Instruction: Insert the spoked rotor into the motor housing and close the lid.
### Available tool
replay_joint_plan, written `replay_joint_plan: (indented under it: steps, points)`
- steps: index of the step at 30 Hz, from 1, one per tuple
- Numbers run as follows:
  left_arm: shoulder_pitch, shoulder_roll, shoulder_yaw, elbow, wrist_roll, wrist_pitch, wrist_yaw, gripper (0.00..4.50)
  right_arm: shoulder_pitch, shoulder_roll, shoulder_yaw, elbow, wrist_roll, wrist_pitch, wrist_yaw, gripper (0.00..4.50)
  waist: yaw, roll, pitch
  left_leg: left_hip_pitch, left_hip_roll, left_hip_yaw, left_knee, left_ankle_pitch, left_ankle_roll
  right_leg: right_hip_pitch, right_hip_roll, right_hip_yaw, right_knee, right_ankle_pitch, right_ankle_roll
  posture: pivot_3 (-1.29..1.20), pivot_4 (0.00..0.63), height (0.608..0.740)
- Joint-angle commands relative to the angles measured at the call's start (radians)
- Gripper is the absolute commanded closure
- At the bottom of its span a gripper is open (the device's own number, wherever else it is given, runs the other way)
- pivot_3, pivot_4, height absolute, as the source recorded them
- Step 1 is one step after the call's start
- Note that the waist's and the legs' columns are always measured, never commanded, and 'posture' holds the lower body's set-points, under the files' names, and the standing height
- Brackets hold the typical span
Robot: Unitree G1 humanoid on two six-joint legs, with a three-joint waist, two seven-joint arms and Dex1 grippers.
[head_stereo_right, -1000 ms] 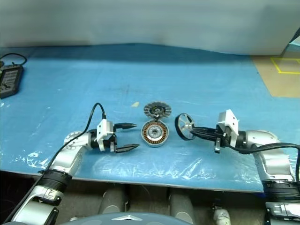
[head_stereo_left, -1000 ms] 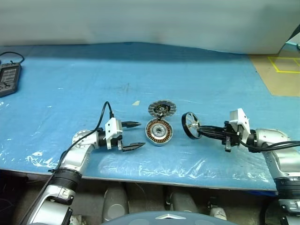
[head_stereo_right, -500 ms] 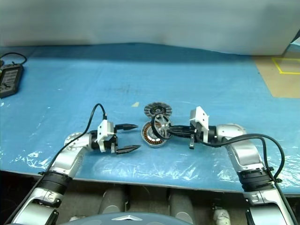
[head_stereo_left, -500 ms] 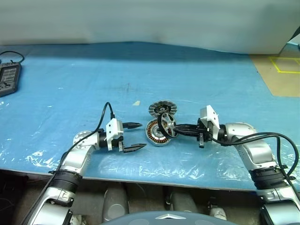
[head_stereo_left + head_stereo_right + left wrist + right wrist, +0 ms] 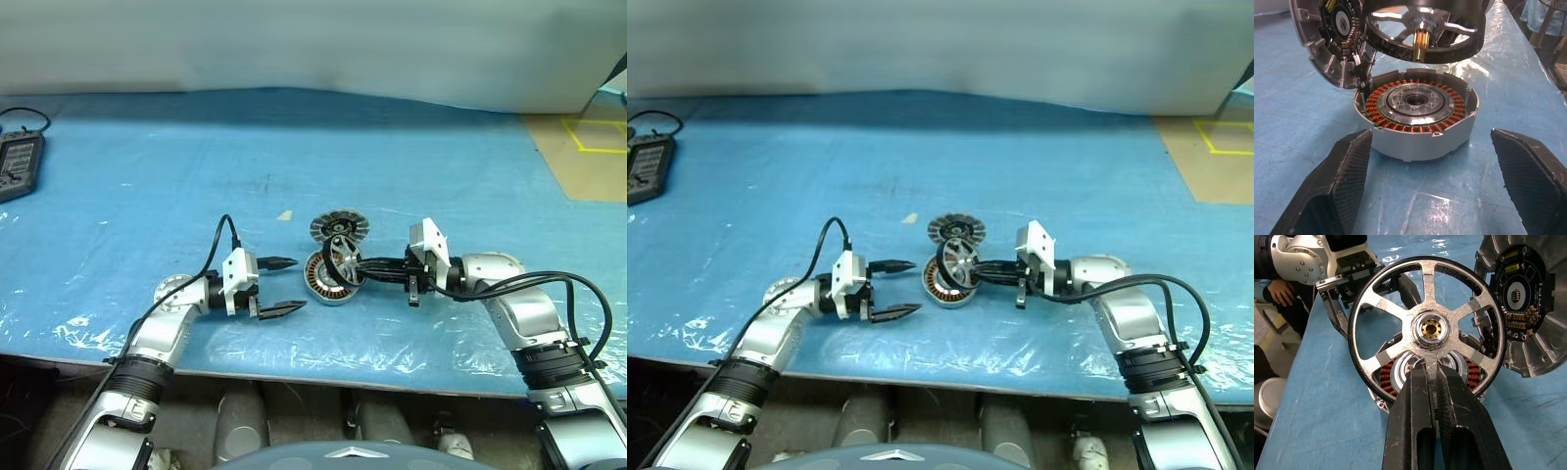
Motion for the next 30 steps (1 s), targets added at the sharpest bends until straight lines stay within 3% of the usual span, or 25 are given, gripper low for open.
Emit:
replay_joint_plan:
  steps: [1, 21, 24, 30]
  points:
    - [-0.004, 0.000, 0.010, 0.000, -0.011, -0.026, -0.011, 0.44, -0.025, 0.009, 0.008, -0.001, -0.002, -0.019, 0.005, 4.49, 0.000, 0.000, 0.000, 0.000, 0.000, 0.000, 0.000, 0.000, 0.000, 0.000, 0.000, 0.000, 0.000, 0.000, 0.000, 0.00, 0.150, 0.740]
    - [-0.002, -0.010, 0.007, 0.103, 0.009, -0.128, -0.026, 0.44, -0.067, 0.002, 0.021, 0.060, -0.020, 0.004, 0.016, 4.49, 0.000, 0.000, 0.000, 0.001, 0.000, 0.000, 0.002, 0.000, 0.000, 0.001, 0.000, 0.000, 0.002, 0.000, 0.000, 0.00, 0.150, 0.740]
    - [-0.005, -0.010, 0.007, 0.105, 0.009, -0.130, -0.026, 0.44, -0.067, -0.001, 0.022, 0.060, -0.025, 0.009, 0.011, 3.77, 0.000, 0.000, 0.000, 0.001, 0.000, 0.000, 0.002, 0.000, 0.000, 0.001, 0.000, 0.000, 0.002, 0.000, 0.000, 0.00, 0.150, 0.740]
    - [-0.006, -0.007, 0.006, 0.095, 0.008, -0.123, -0.023, 0.44, -0.051, -0.013, 0.013, 0.044, -0.018, -0.007, 0.026, 1.68, 0.001, 0.000, 0.000, 0.001, 0.000, 0.000, 0.002, 0.000, 0.000, 0.001, 0.000, 0.000, 0.002, 0.000, 0.000, 0.00, 0.150, 0.740]
